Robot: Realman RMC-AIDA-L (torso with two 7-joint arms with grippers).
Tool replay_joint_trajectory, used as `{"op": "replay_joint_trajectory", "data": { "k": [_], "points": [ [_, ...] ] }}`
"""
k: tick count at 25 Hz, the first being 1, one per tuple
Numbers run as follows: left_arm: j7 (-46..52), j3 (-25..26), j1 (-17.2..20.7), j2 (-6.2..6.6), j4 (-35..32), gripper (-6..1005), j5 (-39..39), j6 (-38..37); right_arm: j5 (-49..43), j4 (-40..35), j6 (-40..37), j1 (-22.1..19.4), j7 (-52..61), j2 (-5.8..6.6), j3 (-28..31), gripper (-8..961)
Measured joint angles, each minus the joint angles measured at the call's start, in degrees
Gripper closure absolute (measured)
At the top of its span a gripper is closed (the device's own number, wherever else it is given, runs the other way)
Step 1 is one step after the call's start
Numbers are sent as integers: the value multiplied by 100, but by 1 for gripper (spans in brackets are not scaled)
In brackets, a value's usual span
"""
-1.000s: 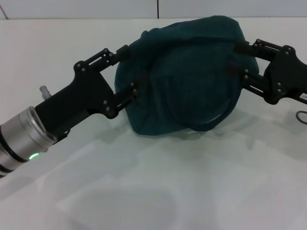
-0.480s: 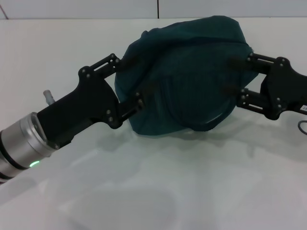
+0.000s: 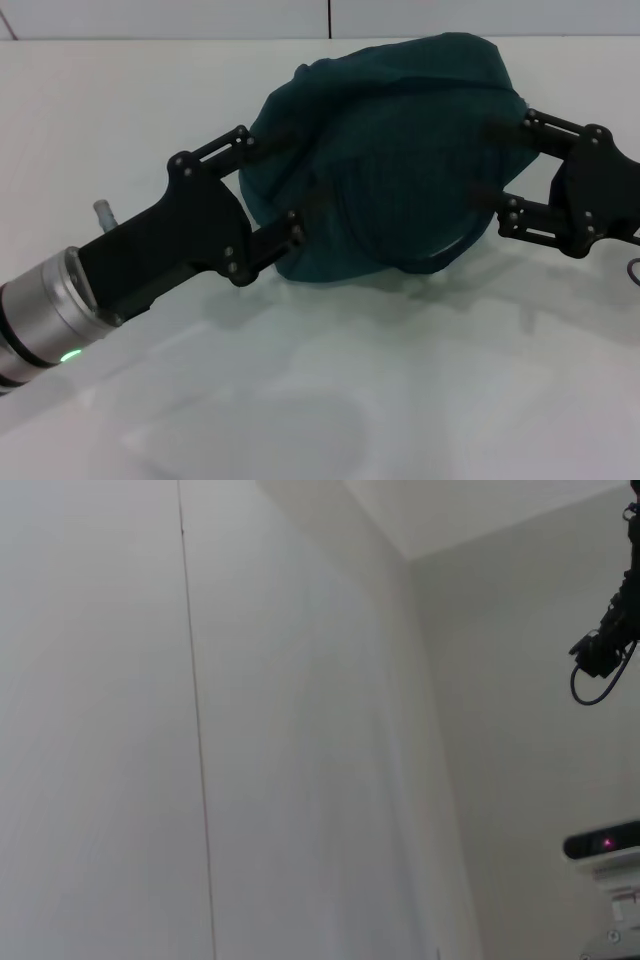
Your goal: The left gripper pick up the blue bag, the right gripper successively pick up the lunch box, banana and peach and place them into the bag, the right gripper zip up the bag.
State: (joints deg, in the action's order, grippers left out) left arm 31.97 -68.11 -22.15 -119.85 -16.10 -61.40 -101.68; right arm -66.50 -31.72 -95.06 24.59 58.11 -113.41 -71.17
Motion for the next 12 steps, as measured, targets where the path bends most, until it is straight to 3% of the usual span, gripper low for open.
{"op": "replay_joint_trajectory", "data": {
  "k": [12],
  "points": [
    [-77,0,37,-3,43,429,-14,-168,-4,-3,-126,-19,-70,4,36,247]
  ]
}}
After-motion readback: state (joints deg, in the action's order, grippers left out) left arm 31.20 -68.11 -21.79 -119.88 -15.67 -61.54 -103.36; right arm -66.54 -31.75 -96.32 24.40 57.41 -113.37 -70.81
